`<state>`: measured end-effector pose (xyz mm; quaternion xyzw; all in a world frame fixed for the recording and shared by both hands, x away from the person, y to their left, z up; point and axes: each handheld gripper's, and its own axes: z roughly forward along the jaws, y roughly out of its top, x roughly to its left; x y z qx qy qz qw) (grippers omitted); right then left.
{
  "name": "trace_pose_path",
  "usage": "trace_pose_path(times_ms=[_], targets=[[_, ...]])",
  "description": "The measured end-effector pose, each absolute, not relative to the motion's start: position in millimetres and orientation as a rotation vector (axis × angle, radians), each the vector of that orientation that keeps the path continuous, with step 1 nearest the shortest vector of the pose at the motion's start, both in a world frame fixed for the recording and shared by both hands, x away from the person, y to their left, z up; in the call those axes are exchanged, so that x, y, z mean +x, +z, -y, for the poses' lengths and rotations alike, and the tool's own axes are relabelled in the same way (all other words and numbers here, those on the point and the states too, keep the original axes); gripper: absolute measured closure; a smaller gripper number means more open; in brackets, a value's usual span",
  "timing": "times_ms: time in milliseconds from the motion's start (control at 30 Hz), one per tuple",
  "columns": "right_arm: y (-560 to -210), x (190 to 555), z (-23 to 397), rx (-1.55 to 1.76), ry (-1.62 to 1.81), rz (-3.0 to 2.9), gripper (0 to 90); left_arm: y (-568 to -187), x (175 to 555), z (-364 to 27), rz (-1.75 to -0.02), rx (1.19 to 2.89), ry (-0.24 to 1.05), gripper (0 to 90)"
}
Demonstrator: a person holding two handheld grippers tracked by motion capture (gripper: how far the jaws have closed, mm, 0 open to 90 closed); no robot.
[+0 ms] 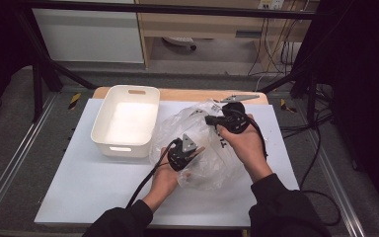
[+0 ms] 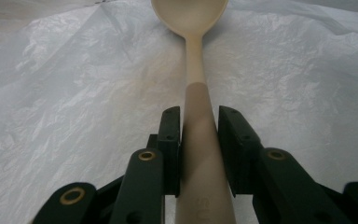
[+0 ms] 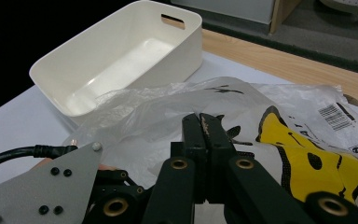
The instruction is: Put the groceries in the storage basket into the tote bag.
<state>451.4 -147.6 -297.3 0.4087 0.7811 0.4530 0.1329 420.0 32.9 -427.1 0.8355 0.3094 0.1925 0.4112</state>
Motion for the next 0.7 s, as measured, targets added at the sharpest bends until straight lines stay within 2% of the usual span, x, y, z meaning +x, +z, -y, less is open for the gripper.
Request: trace_pose_path(times_ms=[700], targets=[[-292.5, 451.3, 146.2, 1.173, 1.327, -2.264, 90.0, -422.9, 428.7, -10.0, -0.729, 2.064, 0.537, 71.1]])
